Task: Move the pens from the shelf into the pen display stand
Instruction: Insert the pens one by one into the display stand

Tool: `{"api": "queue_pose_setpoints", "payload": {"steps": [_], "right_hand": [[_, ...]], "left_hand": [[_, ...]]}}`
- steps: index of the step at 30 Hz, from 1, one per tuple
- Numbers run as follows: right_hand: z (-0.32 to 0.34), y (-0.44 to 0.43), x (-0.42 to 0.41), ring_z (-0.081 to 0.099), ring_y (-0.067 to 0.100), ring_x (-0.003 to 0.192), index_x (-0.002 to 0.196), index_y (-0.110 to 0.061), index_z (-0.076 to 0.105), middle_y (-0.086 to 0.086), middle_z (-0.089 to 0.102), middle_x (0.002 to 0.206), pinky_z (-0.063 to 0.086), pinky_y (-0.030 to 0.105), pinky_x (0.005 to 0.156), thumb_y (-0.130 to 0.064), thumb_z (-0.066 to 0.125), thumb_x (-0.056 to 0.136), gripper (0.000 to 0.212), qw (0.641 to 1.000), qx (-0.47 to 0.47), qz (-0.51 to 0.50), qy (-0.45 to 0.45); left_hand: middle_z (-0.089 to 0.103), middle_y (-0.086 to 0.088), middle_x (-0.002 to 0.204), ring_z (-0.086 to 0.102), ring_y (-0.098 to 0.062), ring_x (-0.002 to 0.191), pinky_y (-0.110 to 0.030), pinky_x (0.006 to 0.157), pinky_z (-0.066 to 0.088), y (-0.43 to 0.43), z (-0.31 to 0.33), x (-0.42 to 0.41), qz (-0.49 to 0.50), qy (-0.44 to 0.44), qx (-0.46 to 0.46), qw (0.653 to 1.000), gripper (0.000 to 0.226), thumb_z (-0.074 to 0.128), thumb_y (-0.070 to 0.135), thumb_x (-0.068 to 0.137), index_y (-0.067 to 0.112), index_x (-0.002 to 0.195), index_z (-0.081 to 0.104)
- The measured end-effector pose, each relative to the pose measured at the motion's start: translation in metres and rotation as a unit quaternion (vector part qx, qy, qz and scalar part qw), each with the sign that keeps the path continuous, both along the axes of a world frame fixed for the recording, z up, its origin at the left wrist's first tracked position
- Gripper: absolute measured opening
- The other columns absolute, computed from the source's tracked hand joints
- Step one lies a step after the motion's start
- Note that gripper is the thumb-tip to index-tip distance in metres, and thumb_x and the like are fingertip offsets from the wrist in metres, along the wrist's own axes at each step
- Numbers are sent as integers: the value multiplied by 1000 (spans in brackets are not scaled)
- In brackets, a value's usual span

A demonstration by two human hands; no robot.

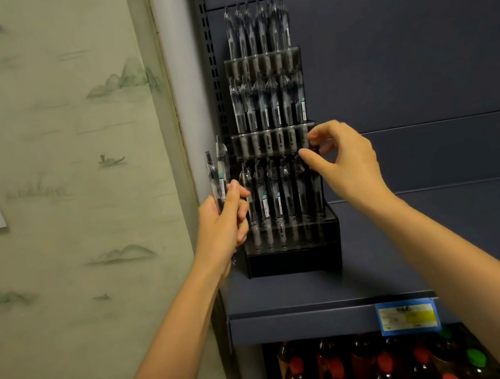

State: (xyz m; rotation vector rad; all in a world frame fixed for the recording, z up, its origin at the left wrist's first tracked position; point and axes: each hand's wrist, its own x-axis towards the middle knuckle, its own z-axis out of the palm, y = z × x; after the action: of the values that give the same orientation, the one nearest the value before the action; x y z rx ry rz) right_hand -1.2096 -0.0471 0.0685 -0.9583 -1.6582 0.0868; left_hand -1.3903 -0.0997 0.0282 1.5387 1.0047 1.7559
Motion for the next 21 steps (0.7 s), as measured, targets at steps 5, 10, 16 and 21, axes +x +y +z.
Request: {"api": "queue_pose_setpoints", "payload": {"steps": [5, 10, 16, 21], "right_hand": [[7, -15, -33, 53, 1, 73, 97, -25, 65, -17, 60, 85, 42, 14, 66, -28, 59, 92, 8, 998, -12, 63, -11], [15, -31, -70, 55, -1, 78, 110, -22, 68, -16, 63, 92, 41, 4, 70, -30, 56, 94, 21, 987, -55, 132, -72], [11, -37, -101, 61, 4, 83, 111, -21, 63, -12, 65, 89, 47, 10, 75, -29, 62, 90, 23, 978, -105, 177, -25], [14, -38, -106, 58, 6, 71, 102, -17, 59, -3, 62, 83, 51, 13, 66, -22, 62, 90, 13, 975, -117, 188, -9]], "left_hand": [[41, 7, 54, 31, -6, 35, -17, 35, 24, -1, 1, -10, -14, -4, -1, 1000, 29, 39, 29, 101, 13, 82, 55], [42, 6, 54, 32, -6, 35, -17, 35, 25, 0, 1, -23, -40, 9, -16, 999, 29, 39, 30, 100, 13, 82, 53], [43, 6, 51, 32, -6, 35, -17, 35, 25, -3, 2, -31, -59, 6, -25, 998, 31, 38, 26, 101, 10, 79, 52], [44, 4, 53, 35, -9, 36, -20, 37, 26, -4, 0, -35, -68, 17, -31, 997, 32, 37, 31, 101, 11, 80, 52]]}}
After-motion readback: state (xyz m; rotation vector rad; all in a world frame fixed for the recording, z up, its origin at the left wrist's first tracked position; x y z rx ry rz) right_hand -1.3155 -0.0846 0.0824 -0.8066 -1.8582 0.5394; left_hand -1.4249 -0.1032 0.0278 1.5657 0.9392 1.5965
